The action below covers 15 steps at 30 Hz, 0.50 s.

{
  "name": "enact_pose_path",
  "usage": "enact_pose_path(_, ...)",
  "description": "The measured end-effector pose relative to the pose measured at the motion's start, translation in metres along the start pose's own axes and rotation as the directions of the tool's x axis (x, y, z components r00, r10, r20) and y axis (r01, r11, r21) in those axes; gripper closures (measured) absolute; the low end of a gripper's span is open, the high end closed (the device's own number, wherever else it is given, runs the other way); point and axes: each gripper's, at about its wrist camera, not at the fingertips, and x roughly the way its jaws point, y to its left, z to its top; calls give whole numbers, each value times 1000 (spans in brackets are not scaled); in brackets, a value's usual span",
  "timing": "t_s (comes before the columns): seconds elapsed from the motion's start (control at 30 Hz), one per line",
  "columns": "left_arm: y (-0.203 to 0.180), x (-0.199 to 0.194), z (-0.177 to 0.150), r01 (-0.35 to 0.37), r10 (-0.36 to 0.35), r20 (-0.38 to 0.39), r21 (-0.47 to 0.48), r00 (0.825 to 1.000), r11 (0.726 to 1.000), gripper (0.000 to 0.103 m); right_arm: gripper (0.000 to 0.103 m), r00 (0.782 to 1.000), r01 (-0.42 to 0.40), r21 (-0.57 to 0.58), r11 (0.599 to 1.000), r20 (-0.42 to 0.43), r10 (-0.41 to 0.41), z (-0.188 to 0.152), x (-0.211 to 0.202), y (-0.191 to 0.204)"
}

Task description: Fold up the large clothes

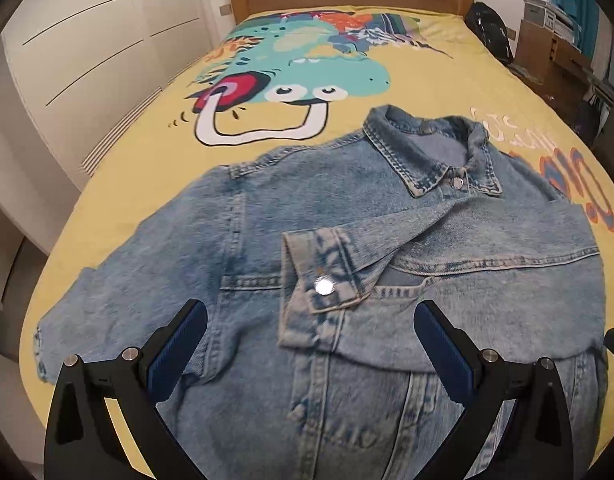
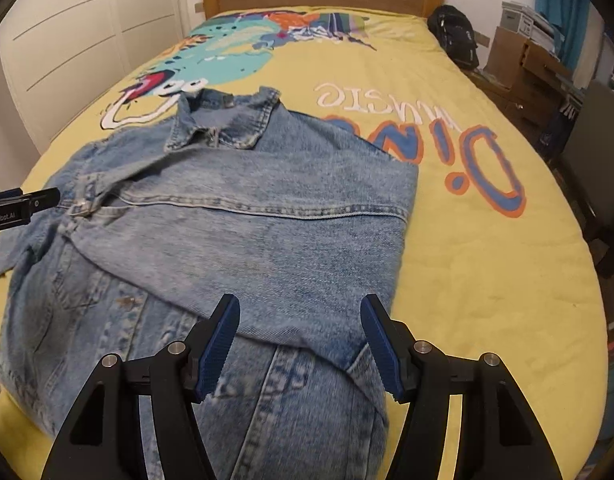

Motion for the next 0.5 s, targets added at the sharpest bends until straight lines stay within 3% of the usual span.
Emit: enact_pose_path(0.5, 63, -59, -41, -32, 34, 17, -79, 999, 996, 1, 39, 996, -8, -19, 1000, 91, 10, -21, -76, 18)
